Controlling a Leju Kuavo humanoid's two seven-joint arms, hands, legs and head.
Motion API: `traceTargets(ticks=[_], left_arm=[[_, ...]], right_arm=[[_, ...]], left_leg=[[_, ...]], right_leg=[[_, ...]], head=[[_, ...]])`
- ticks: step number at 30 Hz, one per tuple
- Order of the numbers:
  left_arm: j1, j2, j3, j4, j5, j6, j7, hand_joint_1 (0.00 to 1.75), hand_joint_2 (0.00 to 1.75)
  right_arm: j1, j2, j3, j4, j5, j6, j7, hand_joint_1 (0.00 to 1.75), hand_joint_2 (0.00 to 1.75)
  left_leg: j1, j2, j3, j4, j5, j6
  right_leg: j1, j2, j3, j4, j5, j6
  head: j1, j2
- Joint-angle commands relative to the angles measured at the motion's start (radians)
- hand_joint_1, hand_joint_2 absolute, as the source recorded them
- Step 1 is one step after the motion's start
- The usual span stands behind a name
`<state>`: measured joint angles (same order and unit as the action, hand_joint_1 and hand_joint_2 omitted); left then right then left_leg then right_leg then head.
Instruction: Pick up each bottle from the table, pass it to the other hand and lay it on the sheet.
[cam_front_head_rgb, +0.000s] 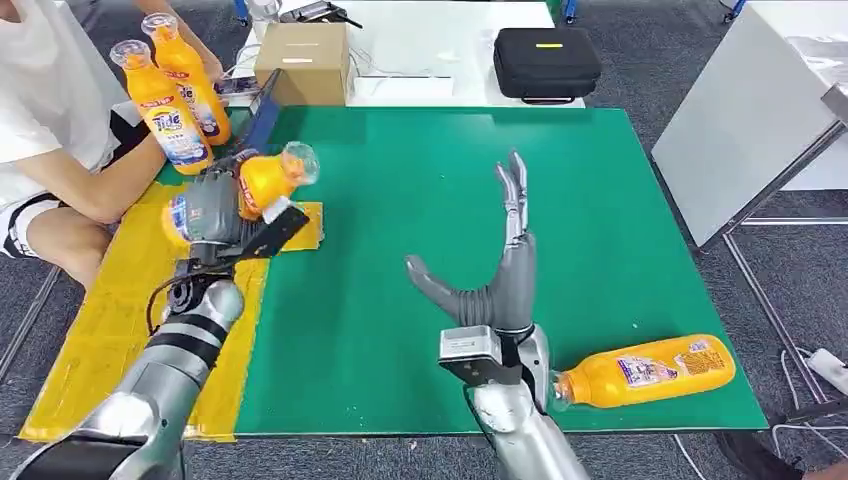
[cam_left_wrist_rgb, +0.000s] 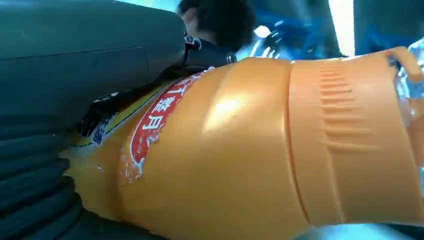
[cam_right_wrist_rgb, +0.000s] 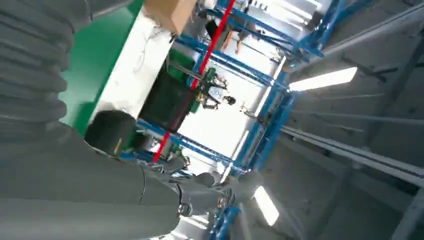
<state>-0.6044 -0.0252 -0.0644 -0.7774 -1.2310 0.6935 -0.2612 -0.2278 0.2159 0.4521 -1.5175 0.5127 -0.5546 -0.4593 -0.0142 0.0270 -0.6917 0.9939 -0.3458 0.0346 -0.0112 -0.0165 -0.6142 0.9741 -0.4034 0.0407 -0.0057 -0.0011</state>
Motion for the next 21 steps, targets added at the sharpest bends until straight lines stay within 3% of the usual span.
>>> traceTargets(ticks=[1, 10, 12, 17, 18, 19, 21], left_arm=[[0.13, 0.027, 0.246, 0.108, -0.281, 0.005, 0.008, 1.75, 1.75], [0.144, 0.005, 0.25, 0.149, -0.275, 0.005, 0.001, 1.75, 1.75], [0.144, 0.005, 0.25, 0.149, -0.275, 0.005, 0.001, 1.75, 1.75], [0.144, 0.0, 0.255, 0.147, -0.273, 0.005, -0.001, 1.75, 1.75], [0.142, -0.008, 0.271, 0.157, -0.257, 0.005, -0.018, 1.43, 1.75], [0.136, -0.016, 0.288, 0.171, -0.239, 0.005, -0.039, 0.0, 1.75], [0.126, -0.036, 0.332, 0.196, -0.217, 0.005, -0.074, 0.0, 1.75]], right_arm=[[-0.089, -0.119, 0.049, 0.048, -0.115, 0.171, 0.02, 0.0, 1.75], [-0.091, -0.099, 0.048, 0.1, -0.131, 0.167, -0.01, 0.0, 1.75], [-0.091, -0.099, 0.048, 0.1, -0.131, 0.167, -0.01, 0.0, 1.75], [-0.092, -0.099, 0.049, 0.102, -0.131, 0.167, -0.01, 0.0, 1.75], [-0.092, -0.1, 0.05, 0.104, -0.13, 0.168, -0.01, 0.0, 1.75], [-0.093, -0.099, 0.05, 0.106, -0.13, 0.168, -0.01, 0.0, 1.75], [-0.094, -0.095, 0.05, 0.118, -0.127, 0.171, -0.007, 0.0, 1.75]], left_leg=[[0.0, 0.003, 0.009, 0.0, -0.004, -0.002], [0.001, -0.002, 0.01, 0.001, -0.005, -0.004], [0.0, -0.002, 0.004, -0.001, -0.001, -0.001], [0.001, -0.003, 0.008, 0.001, -0.004, -0.003], [0.001, -0.002, 0.006, 0.0, -0.003, -0.002], [0.002, -0.003, 0.009, 0.002, -0.005, -0.003], [0.002, -0.004, 0.009, 0.001, -0.004, -0.004]], right_leg=[[-0.001, 0.006, 0.008, -0.002, -0.002, -0.001], [0.0, 0.003, 0.01, -0.001, -0.004, -0.002], [0.0, 0.001, 0.003, -0.001, -0.001, -0.001], [0.0, 0.002, 0.008, 0.0, -0.003, -0.002], [0.0, 0.001, 0.006, -0.001, -0.002, -0.001], [0.0, 0.002, 0.009, 0.0, -0.004, -0.002], [0.001, 0.001, 0.009, 0.0, -0.004, -0.002]], head=[[0.0, 0.0], [0.0, 0.0], [0.0, 0.0], [0.0, 0.0], [0.0, 0.0], [0.0, 0.0], [0.0, 0.0]])
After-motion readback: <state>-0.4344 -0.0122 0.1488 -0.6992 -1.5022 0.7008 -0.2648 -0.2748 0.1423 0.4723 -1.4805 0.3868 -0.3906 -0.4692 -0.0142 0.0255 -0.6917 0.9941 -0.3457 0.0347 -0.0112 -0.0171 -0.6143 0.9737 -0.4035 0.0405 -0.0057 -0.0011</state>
